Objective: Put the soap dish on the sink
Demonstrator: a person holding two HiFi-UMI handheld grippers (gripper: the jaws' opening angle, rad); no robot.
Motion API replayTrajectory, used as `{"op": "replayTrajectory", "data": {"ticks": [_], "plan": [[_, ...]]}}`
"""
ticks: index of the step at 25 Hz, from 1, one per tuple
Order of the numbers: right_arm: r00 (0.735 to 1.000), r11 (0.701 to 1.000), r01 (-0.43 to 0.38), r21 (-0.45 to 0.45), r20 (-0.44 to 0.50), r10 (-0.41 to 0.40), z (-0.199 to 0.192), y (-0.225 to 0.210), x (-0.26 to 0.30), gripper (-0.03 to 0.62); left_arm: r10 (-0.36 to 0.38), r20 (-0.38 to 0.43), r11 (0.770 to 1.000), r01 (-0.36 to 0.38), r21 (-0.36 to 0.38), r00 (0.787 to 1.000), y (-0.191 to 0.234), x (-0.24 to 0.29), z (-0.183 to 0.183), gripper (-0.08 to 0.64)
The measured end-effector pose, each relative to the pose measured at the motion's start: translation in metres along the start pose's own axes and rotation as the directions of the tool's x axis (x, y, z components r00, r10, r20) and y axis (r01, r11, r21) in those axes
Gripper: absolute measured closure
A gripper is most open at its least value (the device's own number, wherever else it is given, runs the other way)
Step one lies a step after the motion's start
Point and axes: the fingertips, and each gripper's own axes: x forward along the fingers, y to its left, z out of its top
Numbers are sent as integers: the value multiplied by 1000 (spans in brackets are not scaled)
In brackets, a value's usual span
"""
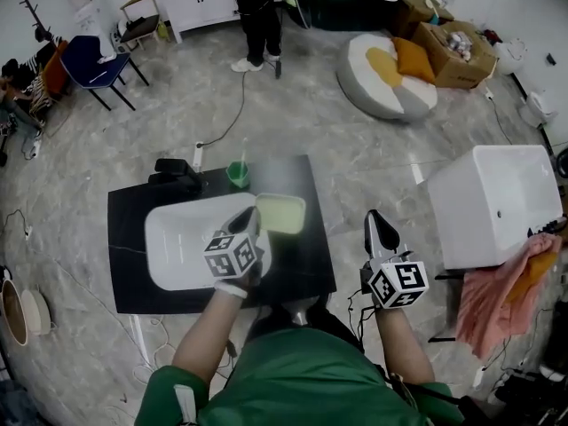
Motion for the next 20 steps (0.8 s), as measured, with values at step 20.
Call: {"op": "replayTrajectory", "data": {"ticks": [20], "plan": [[993,997,-44,57,-105,50,-25,-73,60,584,171,-96,977,-181,-109,981,44,98,-44,538]]}}
